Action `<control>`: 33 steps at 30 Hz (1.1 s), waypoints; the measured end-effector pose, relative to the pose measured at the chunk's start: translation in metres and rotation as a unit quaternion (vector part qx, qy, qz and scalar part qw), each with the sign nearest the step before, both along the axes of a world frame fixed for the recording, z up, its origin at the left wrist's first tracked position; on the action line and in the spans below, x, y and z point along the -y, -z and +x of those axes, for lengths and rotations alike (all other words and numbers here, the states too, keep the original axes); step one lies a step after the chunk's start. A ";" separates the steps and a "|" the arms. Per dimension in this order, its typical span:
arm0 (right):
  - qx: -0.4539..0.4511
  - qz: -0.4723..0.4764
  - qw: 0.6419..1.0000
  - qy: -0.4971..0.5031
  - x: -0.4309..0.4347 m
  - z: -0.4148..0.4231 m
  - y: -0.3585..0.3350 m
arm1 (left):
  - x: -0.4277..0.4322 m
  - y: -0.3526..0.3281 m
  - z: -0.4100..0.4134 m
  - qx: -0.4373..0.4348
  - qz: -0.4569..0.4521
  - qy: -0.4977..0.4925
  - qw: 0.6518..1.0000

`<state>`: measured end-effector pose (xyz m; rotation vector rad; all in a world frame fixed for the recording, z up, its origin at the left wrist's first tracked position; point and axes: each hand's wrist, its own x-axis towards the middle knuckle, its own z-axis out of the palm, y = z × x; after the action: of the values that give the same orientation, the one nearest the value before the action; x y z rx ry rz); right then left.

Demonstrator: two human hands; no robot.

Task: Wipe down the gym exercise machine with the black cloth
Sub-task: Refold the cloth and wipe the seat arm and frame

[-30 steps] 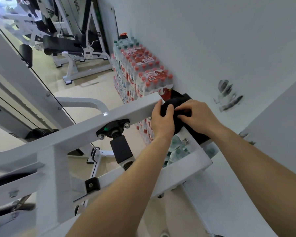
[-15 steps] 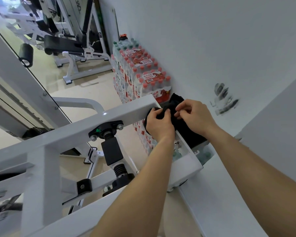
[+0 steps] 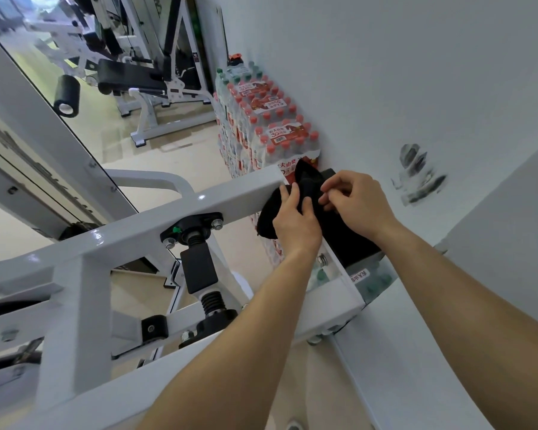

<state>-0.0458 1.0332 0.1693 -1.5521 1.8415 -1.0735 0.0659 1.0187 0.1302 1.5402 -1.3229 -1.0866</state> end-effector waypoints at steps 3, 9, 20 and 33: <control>0.015 -0.019 0.999 0.024 0.004 -0.001 -0.003 | -0.023 -0.001 0.006 0.006 0.006 0.031 0.999; 0.020 -0.037 0.998 0.052 0.015 0.007 -0.009 | -0.043 -0.005 0.022 0.078 0.001 0.114 0.990; -0.035 -0.018 0.999 -0.010 -0.001 0.013 -0.003 | -0.034 -0.001 0.041 0.048 0.064 0.182 0.980; -0.196 0.071 0.972 -0.108 -0.021 0.020 0.001 | -0.010 -0.006 0.054 -0.191 0.103 0.090 0.972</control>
<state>-0.0255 1.0537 0.1685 -1.9261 1.8871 -0.5526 0.1203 1.0282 0.1361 1.2843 -1.1233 -1.5873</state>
